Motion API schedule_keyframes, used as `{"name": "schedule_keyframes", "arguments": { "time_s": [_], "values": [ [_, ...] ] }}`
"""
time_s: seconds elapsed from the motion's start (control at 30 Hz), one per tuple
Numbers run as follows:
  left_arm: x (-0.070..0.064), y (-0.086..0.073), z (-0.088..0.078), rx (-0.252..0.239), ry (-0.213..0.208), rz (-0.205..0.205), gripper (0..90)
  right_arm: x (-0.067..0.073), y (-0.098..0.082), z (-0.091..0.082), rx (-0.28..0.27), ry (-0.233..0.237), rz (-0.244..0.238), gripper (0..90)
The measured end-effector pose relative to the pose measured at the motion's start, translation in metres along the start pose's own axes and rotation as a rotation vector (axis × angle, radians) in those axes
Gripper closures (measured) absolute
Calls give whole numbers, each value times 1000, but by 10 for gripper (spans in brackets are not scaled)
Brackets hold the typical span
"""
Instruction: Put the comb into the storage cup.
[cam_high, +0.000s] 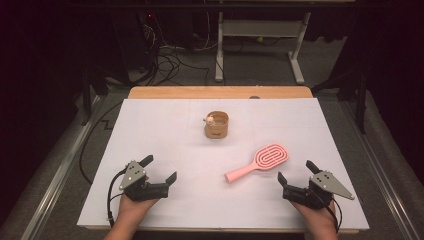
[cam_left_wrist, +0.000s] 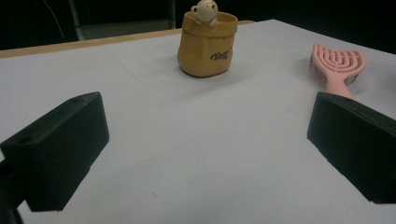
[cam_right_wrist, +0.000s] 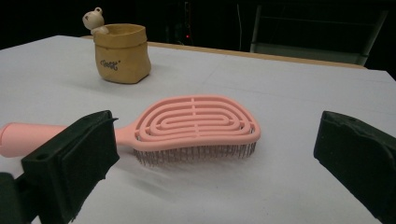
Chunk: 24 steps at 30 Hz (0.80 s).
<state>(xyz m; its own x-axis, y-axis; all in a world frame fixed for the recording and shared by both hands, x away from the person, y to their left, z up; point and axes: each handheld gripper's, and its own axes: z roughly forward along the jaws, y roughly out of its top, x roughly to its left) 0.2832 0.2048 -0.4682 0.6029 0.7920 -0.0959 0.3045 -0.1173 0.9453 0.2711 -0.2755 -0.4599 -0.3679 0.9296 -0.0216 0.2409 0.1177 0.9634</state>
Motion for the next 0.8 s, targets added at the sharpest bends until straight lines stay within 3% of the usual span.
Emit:
{"name": "schedule_keyframes", "arguments": {
  "time_s": [0.6, 0.8],
  "values": [
    [0, 0, 0, -7, 4, 18, 0, 4, 0, 0, 10, 8, -12, 2],
    [0, 0, 0, -10, 1, 16, 0, 6, 1, -1, 20, 14, -19, 54]
  ]
}}
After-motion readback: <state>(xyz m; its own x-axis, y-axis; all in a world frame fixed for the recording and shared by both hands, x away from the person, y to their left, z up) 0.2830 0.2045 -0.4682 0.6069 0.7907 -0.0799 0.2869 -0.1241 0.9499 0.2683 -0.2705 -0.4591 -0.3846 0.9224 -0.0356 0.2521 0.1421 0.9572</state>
